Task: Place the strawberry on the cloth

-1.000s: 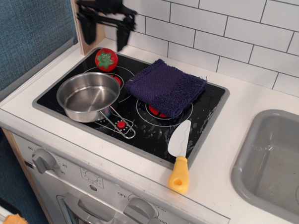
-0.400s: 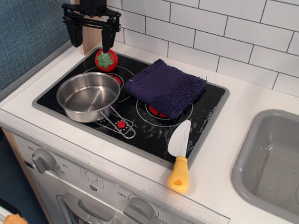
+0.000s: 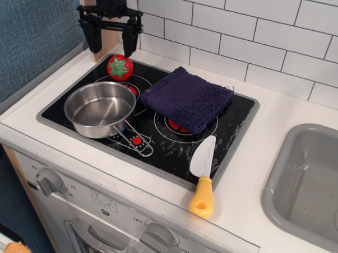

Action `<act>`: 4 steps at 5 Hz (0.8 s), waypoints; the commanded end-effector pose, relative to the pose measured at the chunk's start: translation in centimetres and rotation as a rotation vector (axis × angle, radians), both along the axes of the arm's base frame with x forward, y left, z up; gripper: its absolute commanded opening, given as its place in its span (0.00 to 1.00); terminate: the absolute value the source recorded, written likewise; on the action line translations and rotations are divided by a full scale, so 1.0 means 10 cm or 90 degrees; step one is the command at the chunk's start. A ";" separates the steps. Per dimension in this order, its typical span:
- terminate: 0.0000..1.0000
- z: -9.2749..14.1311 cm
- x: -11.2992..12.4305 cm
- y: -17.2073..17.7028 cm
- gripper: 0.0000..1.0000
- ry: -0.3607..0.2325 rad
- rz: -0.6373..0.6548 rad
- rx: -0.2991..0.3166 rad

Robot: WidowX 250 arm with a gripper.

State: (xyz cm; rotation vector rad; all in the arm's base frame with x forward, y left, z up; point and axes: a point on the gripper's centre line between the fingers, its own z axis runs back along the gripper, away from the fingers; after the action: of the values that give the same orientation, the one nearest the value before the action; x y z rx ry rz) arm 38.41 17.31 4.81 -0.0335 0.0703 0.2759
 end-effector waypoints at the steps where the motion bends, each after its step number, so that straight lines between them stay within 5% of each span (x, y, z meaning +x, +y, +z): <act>1: 0.00 0.17 0.03 0.00 1.00 -0.011 -0.002 0.044; 4: 0.00 0.01 0.01 -0.06 1.00 -0.029 0.033 -0.016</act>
State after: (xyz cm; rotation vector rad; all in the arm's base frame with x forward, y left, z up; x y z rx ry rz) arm 38.46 15.98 3.36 -0.0732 0.0680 0.3183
